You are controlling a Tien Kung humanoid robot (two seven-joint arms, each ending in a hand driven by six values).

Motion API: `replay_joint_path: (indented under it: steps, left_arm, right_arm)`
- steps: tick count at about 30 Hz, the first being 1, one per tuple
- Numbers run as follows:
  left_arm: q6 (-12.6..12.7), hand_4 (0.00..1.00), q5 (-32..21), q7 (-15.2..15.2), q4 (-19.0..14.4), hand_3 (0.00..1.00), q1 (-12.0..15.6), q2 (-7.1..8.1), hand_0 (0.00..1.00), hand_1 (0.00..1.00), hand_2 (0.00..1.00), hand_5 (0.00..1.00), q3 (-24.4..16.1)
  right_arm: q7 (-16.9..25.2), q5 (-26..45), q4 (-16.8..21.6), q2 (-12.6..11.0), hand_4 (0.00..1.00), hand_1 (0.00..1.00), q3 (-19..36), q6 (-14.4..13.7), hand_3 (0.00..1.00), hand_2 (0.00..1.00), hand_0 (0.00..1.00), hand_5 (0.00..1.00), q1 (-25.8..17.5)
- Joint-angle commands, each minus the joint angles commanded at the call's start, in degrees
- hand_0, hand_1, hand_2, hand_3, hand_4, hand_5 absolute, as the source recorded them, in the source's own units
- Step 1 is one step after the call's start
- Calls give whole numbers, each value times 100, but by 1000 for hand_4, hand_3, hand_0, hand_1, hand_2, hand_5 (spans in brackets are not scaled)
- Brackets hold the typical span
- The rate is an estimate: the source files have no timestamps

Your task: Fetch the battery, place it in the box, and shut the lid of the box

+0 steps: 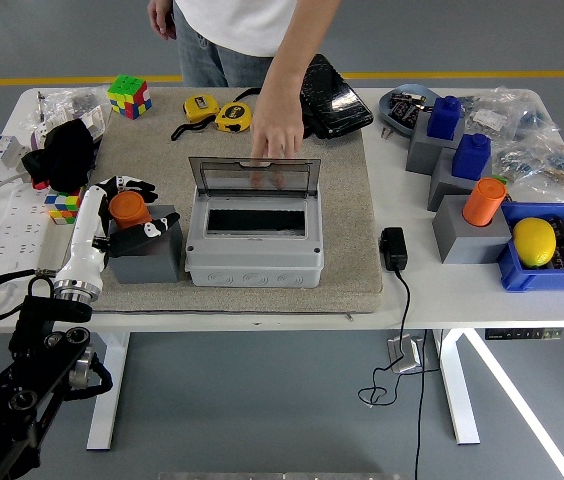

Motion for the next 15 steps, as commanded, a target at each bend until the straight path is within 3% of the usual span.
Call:
replay_joint_path:
  steps: [1, 15]
  left_arm:
    - [11, 998, 1, 0, 0, 436, 1, -3, 315, 502, 447, 68, 4]
    - [121, 998, -30, -55, 49, 425, 25, -75, 316, 503, 437, 80, 20]
  right_arm:
    - [2, 4, 0, 0, 998, 839, -4, 0, 818, 798, 849, 998, 0]
    - [0, -4, 0, -10, 998, 839, 1, 0, 818, 798, 849, 998, -4]
